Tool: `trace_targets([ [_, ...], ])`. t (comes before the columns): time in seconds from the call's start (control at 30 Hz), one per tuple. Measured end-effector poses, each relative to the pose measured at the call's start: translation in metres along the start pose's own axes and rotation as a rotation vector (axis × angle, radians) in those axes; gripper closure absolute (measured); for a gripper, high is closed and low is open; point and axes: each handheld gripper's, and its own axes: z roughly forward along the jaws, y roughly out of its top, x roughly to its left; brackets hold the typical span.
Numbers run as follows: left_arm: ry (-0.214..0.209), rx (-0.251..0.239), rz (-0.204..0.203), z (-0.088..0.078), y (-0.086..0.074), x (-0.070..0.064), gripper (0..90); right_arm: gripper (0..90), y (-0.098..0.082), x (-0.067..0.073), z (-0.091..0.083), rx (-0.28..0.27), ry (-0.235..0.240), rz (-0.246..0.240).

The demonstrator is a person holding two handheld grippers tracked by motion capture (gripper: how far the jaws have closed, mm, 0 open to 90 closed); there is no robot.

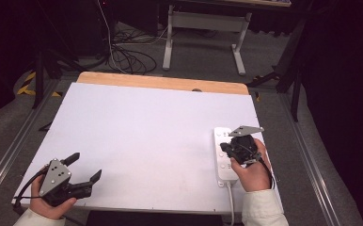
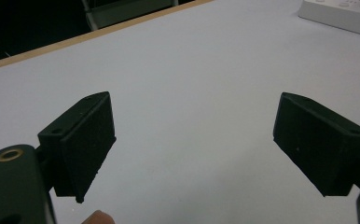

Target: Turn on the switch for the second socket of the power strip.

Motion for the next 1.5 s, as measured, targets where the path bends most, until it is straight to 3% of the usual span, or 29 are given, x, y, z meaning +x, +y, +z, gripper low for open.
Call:
trace_targets([
  [0.03, 0.000, 0.000, 0.000, 0.000, 0.000, 0.000, 13.0, 80.7, 0.000, 0.000, -0.001, -0.010, -0.001, 0.003],
  [0.17, 0.001, 0.000, 0.000, 0.000, 0.000, 0.000, 13.0, 67.1, 0.001, 0.000, -0.004, -0.066, 0.002, 0.009],
  [0.37, 0.000, -0.004, -0.006, 0.000, 0.000, -0.001, 13.0, 53.3, 0.004, 0.006, -0.015, -0.130, -0.019, -0.009],
  [0.63, 0.001, -0.002, -0.006, -0.001, 0.000, 0.000, 13.0, 37.6, 0.008, 0.016, -0.031, -0.219, 0.017, -0.047],
  [0.8, 0.000, -0.004, -0.007, -0.001, 0.000, 0.000, 13.0, 31.5, 0.008, 0.024, -0.039, -0.255, 0.050, -0.071],
  [1.17, 0.002, -0.008, 0.000, -0.002, 0.000, 0.001, 13.0, 26.8, -0.006, 0.032, -0.049, -0.338, 0.174, -0.051],
  [1.5, -0.007, -0.007, -0.012, -0.002, 0.000, 0.000, 13.0, 25.9, -0.030, 0.026, -0.041, -0.376, 0.212, -0.042],
])
